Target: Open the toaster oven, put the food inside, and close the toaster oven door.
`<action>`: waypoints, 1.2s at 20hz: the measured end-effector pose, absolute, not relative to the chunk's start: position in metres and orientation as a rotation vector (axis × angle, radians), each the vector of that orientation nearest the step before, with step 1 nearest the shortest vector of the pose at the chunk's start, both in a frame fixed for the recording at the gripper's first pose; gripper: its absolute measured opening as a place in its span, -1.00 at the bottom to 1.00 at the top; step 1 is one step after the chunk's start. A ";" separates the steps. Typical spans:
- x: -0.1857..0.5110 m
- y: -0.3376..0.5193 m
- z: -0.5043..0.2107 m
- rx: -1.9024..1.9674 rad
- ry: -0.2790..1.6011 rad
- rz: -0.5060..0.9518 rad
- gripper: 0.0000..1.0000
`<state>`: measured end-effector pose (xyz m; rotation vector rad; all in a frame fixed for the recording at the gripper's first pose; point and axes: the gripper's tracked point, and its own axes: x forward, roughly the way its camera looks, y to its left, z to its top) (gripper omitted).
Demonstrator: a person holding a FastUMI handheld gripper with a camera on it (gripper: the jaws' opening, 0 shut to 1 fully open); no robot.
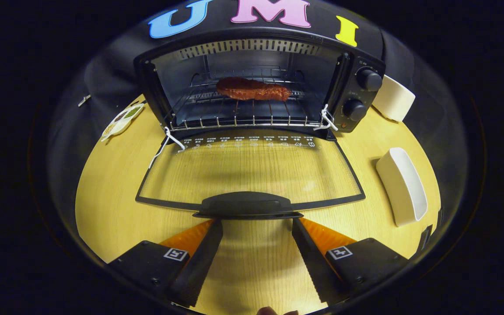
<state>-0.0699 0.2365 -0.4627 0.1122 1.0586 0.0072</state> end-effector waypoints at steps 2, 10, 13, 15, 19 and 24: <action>-0.069 0.235 -0.450 0.102 1.028 0.008 0.98; -0.046 0.224 -0.397 0.096 0.883 0.023 0.98; -0.021 0.220 -0.370 0.084 0.807 0.029 0.98; 0.002 0.217 -0.356 0.069 0.766 0.033 0.99; 0.049 0.205 -0.338 0.014 0.715 0.023 0.97; 0.070 0.191 -0.300 0.040 0.629 0.005 0.97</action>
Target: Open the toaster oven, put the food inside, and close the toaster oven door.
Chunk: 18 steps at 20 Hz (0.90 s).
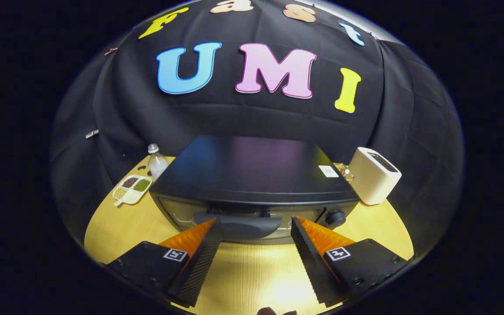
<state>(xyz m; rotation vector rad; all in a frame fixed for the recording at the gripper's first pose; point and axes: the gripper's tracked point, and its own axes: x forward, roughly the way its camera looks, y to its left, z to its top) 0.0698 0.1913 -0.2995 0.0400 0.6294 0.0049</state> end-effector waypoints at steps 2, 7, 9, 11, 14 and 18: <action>0.069 0.184 -0.287 0.021 0.598 0.009 0.96; 0.059 0.166 -0.246 0.020 0.520 0.016 0.97; 0.057 0.156 -0.221 0.037 0.482 0.016 0.96; 0.056 0.141 -0.191 0.038 0.425 0.013 0.96; 0.053 0.121 -0.152 0.028 0.356 0.015 0.96; 0.055 0.102 -0.103 0.044 0.289 0.018 0.96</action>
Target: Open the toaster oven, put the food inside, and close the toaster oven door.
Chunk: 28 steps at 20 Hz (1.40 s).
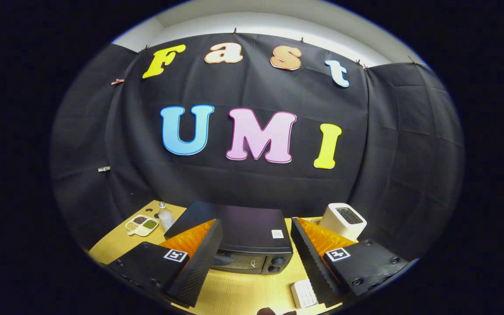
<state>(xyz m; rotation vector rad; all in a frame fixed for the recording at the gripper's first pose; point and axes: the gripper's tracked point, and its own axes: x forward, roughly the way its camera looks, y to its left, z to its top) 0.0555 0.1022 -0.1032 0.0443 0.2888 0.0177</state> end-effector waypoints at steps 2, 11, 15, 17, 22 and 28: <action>0.047 0.085 -0.088 0.040 0.259 0.017 0.96; 0.043 0.035 -0.064 0.028 0.193 0.021 0.96; 0.035 0.023 -0.064 0.030 0.175 0.026 0.96; 0.030 0.021 -0.068 0.057 0.182 0.035 0.95; 0.021 0.003 -0.077 0.104 0.196 0.026 0.95; 0.018 -0.026 -0.080 0.116 0.194 -0.007 0.95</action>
